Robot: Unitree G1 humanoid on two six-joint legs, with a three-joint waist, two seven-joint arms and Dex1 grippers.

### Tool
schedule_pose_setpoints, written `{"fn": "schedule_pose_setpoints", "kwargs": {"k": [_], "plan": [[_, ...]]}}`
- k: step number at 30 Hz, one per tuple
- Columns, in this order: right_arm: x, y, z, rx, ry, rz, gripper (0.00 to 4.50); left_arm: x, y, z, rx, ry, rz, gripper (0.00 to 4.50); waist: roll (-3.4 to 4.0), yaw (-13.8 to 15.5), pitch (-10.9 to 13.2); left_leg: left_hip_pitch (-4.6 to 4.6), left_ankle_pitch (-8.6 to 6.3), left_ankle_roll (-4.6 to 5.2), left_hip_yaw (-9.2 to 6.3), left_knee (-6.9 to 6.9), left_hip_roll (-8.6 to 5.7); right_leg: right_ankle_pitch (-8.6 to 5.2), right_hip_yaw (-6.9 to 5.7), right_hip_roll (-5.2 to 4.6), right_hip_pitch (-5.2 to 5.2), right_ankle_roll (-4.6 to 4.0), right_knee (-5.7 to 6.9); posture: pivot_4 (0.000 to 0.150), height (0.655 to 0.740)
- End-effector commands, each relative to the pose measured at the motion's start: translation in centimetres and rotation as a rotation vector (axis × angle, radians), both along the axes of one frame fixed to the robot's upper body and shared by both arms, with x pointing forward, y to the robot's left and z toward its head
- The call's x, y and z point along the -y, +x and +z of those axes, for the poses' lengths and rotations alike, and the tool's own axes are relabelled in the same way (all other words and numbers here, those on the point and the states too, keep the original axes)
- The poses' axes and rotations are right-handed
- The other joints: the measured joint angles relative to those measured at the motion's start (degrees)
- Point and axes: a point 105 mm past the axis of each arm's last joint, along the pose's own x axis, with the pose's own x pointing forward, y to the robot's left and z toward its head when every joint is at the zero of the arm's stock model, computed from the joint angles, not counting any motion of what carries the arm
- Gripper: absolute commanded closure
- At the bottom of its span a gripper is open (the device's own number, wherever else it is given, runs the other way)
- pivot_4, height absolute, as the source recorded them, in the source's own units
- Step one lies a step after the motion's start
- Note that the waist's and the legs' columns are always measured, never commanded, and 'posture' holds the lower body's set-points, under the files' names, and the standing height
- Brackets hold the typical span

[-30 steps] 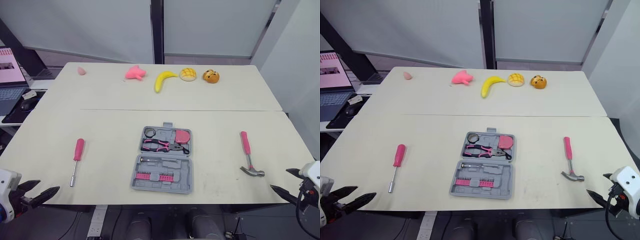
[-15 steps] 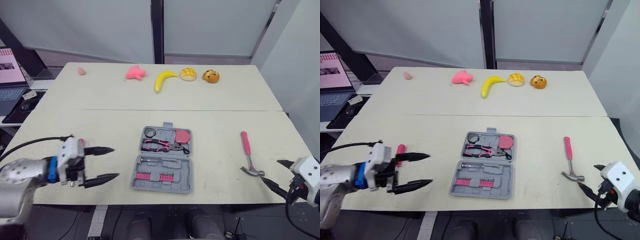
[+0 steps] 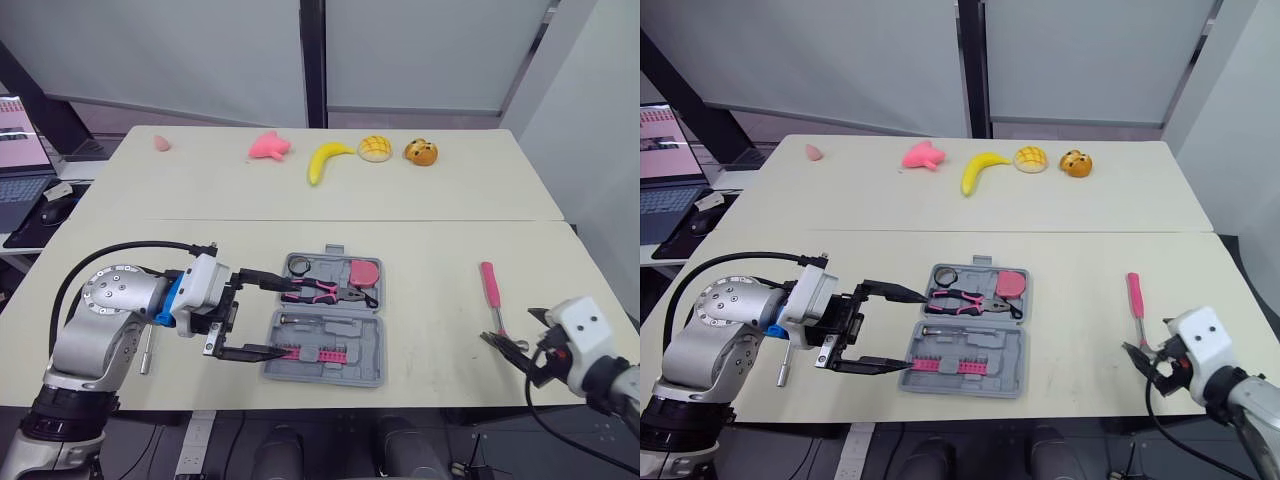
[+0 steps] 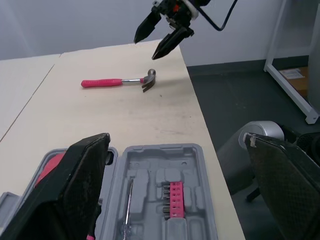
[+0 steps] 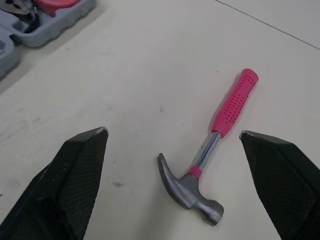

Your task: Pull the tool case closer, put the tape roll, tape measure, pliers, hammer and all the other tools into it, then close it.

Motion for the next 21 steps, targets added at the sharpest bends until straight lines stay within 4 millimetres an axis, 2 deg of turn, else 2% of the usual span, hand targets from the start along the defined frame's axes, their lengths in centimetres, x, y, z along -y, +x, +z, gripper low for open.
{"fn": "schedule_pose_setpoints", "kwargs": {"k": [1,5,9,14,19,21], "plan": [[1.1,2.0,-0.4,0.006,-0.009,-0.163,0.00,0.6,-0.2,0.5,0.020,-0.012,-0.029,0.03,-0.01,-0.1,0.0,0.00,0.00,0.00,-0.02,0.00,0.01,0.00,-0.01,0.02,0.00,-0.01,0.00,0.150,0.7255],[2.4,4.4,-1.1,-0.012,0.020,-0.312,0.00,0.9,-0.1,0.5,0.022,-0.015,-0.034,0.03,0.01,0.0,0.0,-0.04,0.00,0.00,-0.03,0.01,-0.01,0.15,-0.01,0.00,-0.02,-0.24,-0.01,0.150,0.7255],[3.0,5.7,-2.5,-0.067,0.052,-0.388,0.00,1.2,-0.1,0.6,0.027,-0.018,-0.041,0.03,0.02,0.1,0.0,-0.06,0.00,0.00,-0.03,-0.01,-0.01,0.15,-0.02,0.00,-0.03,-0.26,-0.02,0.150,0.7255],[3.3,5.9,-4.4,-0.115,0.070,-0.448,0.00,1.6,-0.2,0.6,0.027,-0.023,-0.046,0.03,0.03,0.1,0.0,-0.08,0.00,0.00,-0.03,-0.02,-0.01,0.16,-0.02,0.00,-0.05,-0.27,-0.02,0.150,0.7255],[3.5,5.8,-5.5,-0.113,0.083,-0.487,0.00,1.8,-0.4,0.5,0.023,-0.024,-0.048,0.03,0.03,0.1,0.0,-0.07,0.00,0.01,-0.03,-0.01,-0.01,0.15,-0.02,0.00,-0.05,-0.26,-0.01,0.150,0.7255],[3.5,5.7,-5.9,-0.121,0.099,-0.495,0.41,1.9,-0.4,0.4,0.023,-0.024,-0.048,0.00,0.05,0.0,0.0,-0.06,0.00,0.01,-0.03,-0.01,-0.01,0.16,-0.02,0.01,-0.05,-0.27,-0.01,0.150,0.7255]]}}
